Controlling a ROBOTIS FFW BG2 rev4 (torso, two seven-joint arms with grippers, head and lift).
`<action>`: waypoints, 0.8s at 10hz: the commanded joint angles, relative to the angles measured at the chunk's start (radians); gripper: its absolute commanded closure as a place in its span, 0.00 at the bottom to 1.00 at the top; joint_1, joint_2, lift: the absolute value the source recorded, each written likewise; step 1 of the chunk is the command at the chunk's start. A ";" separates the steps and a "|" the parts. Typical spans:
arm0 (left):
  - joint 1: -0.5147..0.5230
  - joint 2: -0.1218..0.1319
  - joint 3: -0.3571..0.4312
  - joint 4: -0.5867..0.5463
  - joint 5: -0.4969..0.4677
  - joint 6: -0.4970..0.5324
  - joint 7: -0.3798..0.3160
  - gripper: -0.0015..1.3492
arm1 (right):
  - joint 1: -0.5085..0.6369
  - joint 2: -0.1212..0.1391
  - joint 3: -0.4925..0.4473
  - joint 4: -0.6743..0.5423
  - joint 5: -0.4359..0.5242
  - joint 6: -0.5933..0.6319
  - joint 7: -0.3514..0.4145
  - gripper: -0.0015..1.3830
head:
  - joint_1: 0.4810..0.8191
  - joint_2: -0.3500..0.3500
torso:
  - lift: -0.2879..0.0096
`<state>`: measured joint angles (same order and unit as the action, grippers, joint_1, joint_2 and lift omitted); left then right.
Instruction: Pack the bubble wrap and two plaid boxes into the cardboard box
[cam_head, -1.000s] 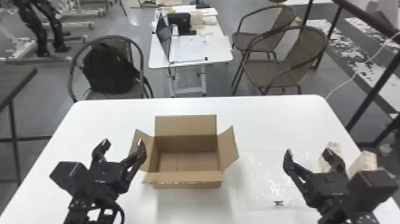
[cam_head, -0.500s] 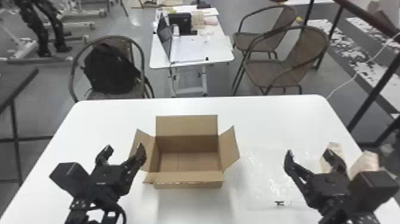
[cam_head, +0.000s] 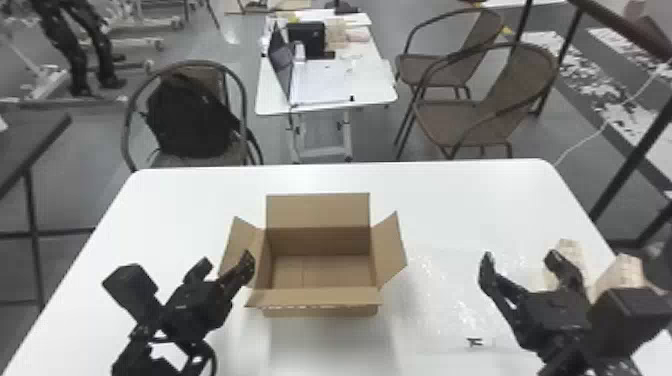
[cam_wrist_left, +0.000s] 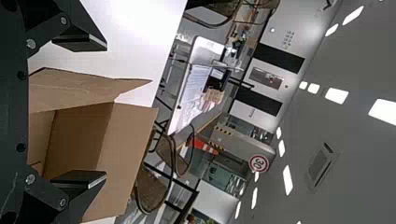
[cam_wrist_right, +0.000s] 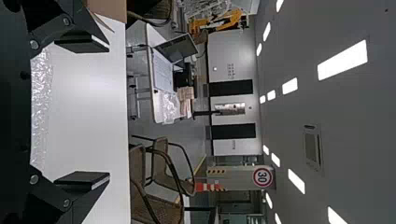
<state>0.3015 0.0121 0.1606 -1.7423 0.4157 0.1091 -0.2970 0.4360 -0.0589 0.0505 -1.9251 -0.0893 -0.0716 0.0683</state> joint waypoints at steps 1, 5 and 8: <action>-0.021 0.000 0.025 0.024 -0.023 0.021 -0.014 0.23 | -0.005 -0.002 0.000 0.005 -0.001 -0.004 0.007 0.22 | 0.63 0.60 | 0.83; -0.056 0.003 0.054 0.040 -0.035 0.124 -0.059 0.23 | -0.010 -0.002 0.000 0.009 -0.006 -0.004 0.013 0.22 | 0.63 0.63 | 0.83; -0.070 0.002 0.054 0.040 -0.037 0.144 -0.073 0.54 | -0.014 -0.007 0.000 0.015 -0.013 -0.004 0.019 0.22 | 0.63 0.62 | 0.83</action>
<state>0.2334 0.0142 0.2135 -1.7027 0.3781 0.2480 -0.3692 0.4232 -0.0654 0.0506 -1.9110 -0.1009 -0.0752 0.0874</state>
